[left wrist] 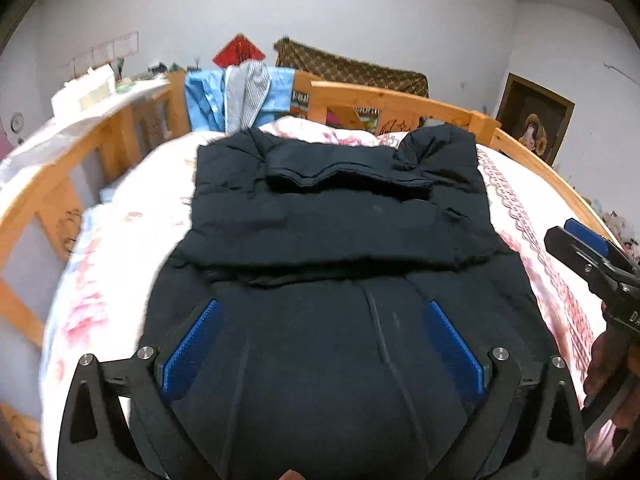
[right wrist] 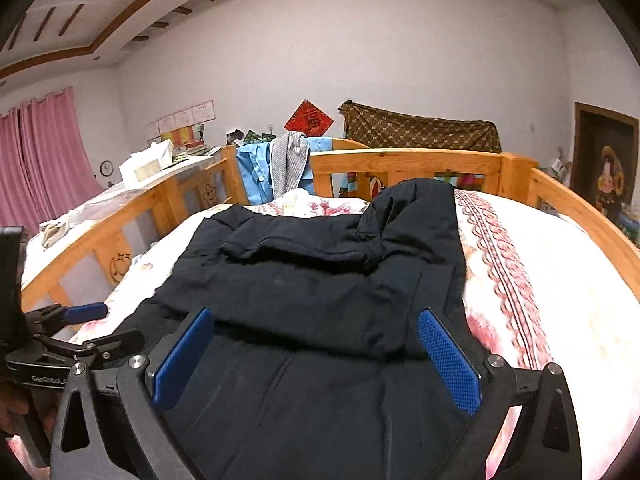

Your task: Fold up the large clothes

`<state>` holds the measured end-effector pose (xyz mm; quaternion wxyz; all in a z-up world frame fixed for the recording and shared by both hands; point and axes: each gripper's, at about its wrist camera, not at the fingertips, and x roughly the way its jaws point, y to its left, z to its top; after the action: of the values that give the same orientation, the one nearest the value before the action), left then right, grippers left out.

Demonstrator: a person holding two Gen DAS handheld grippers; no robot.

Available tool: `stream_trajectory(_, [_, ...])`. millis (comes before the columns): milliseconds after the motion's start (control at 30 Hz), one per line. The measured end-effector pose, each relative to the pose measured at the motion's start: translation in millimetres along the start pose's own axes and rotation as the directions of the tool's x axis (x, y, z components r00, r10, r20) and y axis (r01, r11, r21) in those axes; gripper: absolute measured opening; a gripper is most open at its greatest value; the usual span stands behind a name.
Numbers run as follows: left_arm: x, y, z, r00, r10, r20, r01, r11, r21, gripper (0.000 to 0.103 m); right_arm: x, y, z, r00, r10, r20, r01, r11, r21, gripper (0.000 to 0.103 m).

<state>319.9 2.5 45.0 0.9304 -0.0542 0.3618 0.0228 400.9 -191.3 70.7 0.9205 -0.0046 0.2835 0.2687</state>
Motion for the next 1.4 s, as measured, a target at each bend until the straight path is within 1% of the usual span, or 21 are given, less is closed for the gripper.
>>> stream_trajectory(133, [-51, -2, -22, 0.995, 0.05, 0.087, -0.053, 0.998, 0.028, 0.101, -33, 24, -11, 1.0, 0.004, 0.02, -0.004, 1.0, -0.024, 0.103])
stream_trajectory(233, [-76, -1, -44, 0.992, 0.065, 0.109, -0.07, 0.997, 0.04, 0.101, -57, 39, -22, 0.999, 0.008, 0.033, -0.008, 1.0, -0.025, 0.103])
stream_trajectory(467, [-87, 6, -72, 0.992, 0.07, 0.101, -0.075, 0.996, 0.053, 0.101, -97, 56, -53, 0.999, -0.014, 0.05, 0.018, 0.997, -0.074, 0.103])
stream_trajectory(567, [-91, 7, -82, 0.993, 0.072, 0.099, -0.077, 0.996, 0.052, 0.101, -104, 55, -69, 0.999, -0.03, 0.022, 0.031, 0.997, -0.074, 0.103])
stream_trajectory(633, [-92, 8, -88, 0.993, 0.069, 0.095, -0.075, 0.996, 0.055, 0.101, -107, 55, -81, 0.999, -0.034, -0.012, 0.034, 0.998, -0.061, 0.103])
stream_trajectory(733, [-94, 9, -99, 0.992, 0.083, 0.096, -0.09, 0.993, 0.075, 0.101, -112, 53, -99, 0.998, -0.032, -0.055, 0.029, 0.999, -0.043, 0.103])
stream_trajectory(867, [-98, 15, -113, 0.99, 0.083, 0.116, -0.094, 0.991, 0.097, 0.101, -118, 47, -123, 0.992, -0.05, -0.116, 0.048, 0.999, -0.018, 0.103])
stream_trajectory(967, [-102, 20, -128, 0.991, 0.061, 0.116, -0.074, 0.991, 0.115, 0.101, -117, 44, -133, 0.985, -0.064, -0.162, 0.064, 0.998, -0.007, 0.103])
stream_trajectory(1067, [-104, 22, -143, 0.994, 0.035, 0.1, -0.05, 0.987, 0.152, 0.101, -108, 43, -133, 0.969, -0.067, -0.239, 0.065, 0.998, -0.019, 0.103])
stream_trajectory(1133, [-105, 22, -156, 0.998, -0.001, 0.071, -0.013, 0.982, 0.191, 0.101, -102, 45, -136, 0.951, -0.073, -0.301, 0.062, 0.997, -0.049, 0.103])
stream_trajectory(1267, [-102, 19, -178, 0.999, -0.049, 0.0, 0.048, 0.962, 0.27, 0.101, -95, 48, -149, 0.905, -0.034, -0.424, -0.01, 0.995, -0.1, 0.103])
stream_trajectory(1333, [-95, 15, -191, 0.998, -0.043, -0.039, 0.053, 0.949, 0.31, 0.101, -90, 50, -157, 0.878, -0.014, -0.478, -0.046, 0.992, -0.114, 0.103])
stream_trajectory(1400, [-85, 11, -202, 0.997, -0.007, -0.071, 0.032, 0.935, 0.354, 0.101, -87, 50, -166, 0.868, -0.022, -0.496, -0.045, 0.991, -0.124, 0.103])
